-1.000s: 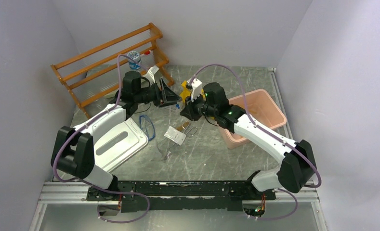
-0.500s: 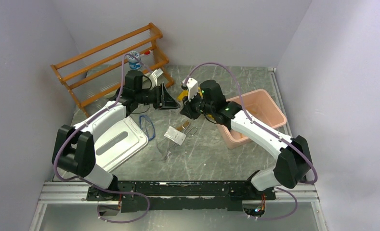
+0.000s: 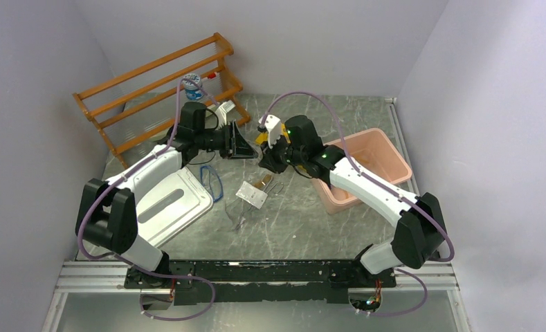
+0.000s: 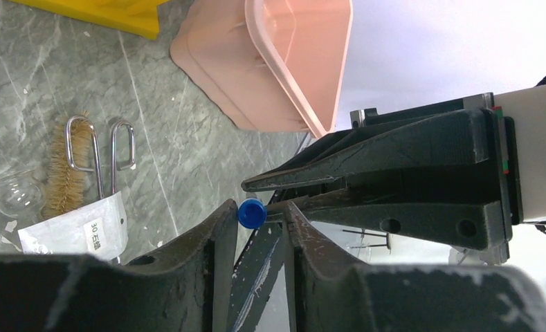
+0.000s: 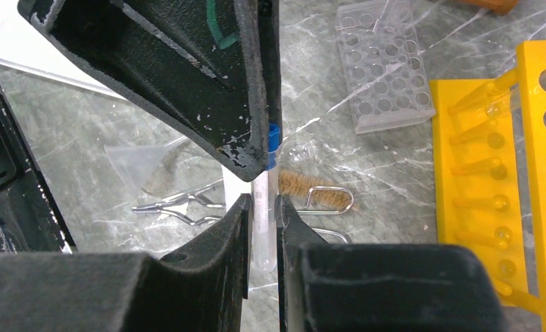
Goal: Organize the chemistry lab equipment
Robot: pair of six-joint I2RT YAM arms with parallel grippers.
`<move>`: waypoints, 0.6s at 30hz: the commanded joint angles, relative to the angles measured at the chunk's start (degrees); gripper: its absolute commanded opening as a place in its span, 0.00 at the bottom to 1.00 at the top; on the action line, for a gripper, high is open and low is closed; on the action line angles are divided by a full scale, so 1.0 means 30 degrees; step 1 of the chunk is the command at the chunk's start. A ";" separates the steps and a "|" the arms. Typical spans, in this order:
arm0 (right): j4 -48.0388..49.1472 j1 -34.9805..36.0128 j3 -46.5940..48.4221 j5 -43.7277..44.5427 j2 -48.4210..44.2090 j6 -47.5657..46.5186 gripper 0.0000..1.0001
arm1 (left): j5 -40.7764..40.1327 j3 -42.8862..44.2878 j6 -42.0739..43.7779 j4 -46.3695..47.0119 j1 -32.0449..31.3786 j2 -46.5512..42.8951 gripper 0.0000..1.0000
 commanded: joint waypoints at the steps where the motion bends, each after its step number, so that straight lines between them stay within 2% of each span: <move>1: -0.0273 0.0162 0.0641 -0.0190 0.0238 -0.0400 0.05 | 0.0453 0.0764 0.0082 -0.0081 0.0036 0.0232 0.33; 7: -0.0288 0.0219 0.0660 -0.0324 0.0253 -0.0425 0.05 | 0.0590 0.1349 0.0977 -0.1197 -0.0198 0.0486 0.17; 9: -0.0310 0.0249 0.0713 -0.0186 0.0282 -0.0284 0.09 | 0.0481 0.1438 0.1376 -0.1568 -0.0206 0.0407 0.12; 10: -0.0303 0.0243 0.0777 0.0051 0.0282 -0.0102 0.14 | 0.0238 0.1549 0.1687 -0.1783 -0.0202 0.0332 0.08; 12: -0.0673 0.0250 0.1052 0.0405 0.0217 0.0407 0.45 | -0.0488 0.1935 0.2599 -0.2568 -0.0202 0.0139 0.05; 13: -0.0645 0.0250 0.1075 0.0601 0.0047 0.0585 0.54 | -0.0798 0.2131 0.3052 -0.2768 -0.0202 -0.0049 0.05; 15: -0.0062 0.0250 0.0683 0.0935 -0.0480 0.1019 0.63 | -0.2184 0.2412 0.3946 -0.3010 -0.0202 -0.0657 0.05; 18: 0.0859 0.0250 0.0007 0.1298 -0.1208 0.1805 0.68 | -0.5225 0.2475 0.5736 -0.3497 -0.0202 -0.1709 0.05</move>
